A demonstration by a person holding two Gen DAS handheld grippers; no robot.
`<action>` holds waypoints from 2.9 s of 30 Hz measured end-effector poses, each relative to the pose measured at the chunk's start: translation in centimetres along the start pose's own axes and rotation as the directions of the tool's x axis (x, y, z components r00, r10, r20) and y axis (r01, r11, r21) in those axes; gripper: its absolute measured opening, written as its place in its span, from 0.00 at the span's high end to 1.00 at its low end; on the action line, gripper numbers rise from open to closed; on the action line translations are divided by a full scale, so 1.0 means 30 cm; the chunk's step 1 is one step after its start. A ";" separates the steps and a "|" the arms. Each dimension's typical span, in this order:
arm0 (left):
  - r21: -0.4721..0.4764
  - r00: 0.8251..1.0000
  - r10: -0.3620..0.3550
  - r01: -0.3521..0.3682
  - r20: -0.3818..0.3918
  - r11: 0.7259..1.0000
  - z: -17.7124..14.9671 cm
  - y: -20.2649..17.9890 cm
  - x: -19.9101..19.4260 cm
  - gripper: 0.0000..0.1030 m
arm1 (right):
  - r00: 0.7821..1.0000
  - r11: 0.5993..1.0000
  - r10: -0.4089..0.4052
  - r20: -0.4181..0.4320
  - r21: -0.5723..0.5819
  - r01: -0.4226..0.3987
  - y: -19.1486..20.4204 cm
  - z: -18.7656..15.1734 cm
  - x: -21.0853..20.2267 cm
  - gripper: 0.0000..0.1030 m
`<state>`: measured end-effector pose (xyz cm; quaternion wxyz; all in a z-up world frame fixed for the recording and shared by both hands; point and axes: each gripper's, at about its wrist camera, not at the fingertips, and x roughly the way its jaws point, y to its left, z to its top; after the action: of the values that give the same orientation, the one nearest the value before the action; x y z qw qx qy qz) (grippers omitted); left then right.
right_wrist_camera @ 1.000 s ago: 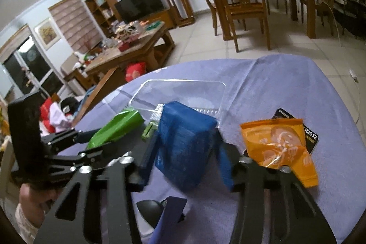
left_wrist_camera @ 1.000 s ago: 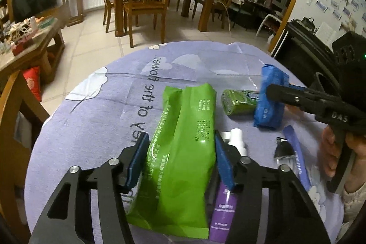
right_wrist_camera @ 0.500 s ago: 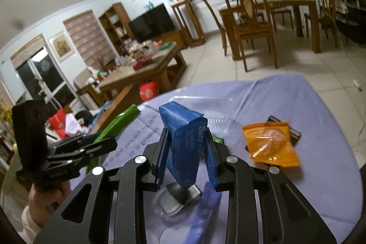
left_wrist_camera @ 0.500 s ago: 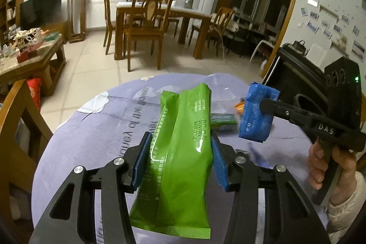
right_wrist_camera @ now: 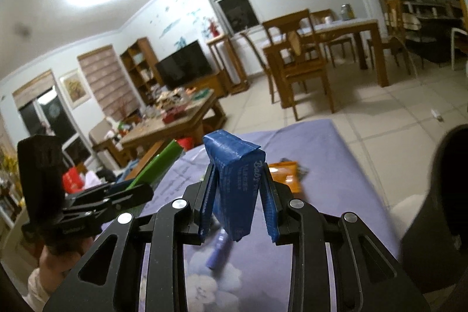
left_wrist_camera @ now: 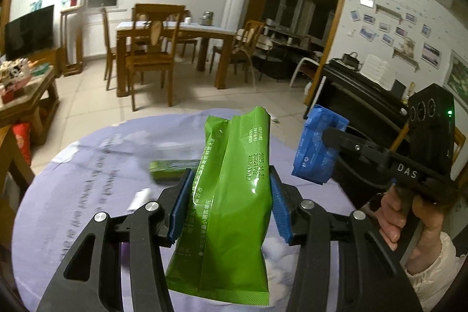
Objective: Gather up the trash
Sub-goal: 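Carry the green and blue packets to the black bin and release both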
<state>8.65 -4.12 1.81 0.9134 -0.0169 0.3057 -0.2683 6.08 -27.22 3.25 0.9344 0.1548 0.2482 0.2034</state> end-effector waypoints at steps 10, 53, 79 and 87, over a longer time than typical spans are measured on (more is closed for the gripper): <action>0.080 0.990 -0.140 0.143 -0.033 0.987 0.026 -0.326 0.146 0.53 | 0.986 0.989 -0.118 0.118 0.105 0.106 -0.281 -0.040 -0.325 0.71; 0.165 0.920 -0.325 0.363 -0.220 0.917 0.035 -0.895 0.641 0.52 | 0.903 0.837 -0.395 0.169 0.472 0.278 -0.986 -0.301 -0.695 0.71; 0.217 0.931 -0.268 0.323 -0.250 0.921 0.023 -0.945 0.673 0.20 | 0.895 0.810 -0.412 0.169 0.517 0.275 -1.026 -0.364 -0.690 0.43; 0.194 0.949 -0.227 0.271 -0.220 0.943 0.027 -0.807 0.572 0.20 | 0.911 0.849 -0.383 0.155 0.448 0.281 -0.915 -0.323 -0.646 0.39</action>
<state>8.96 -33.53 -2.24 0.8338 0.0725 0.3568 -0.4149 -6.10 -58.13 -7.72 0.9236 0.3276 0.1949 -0.0401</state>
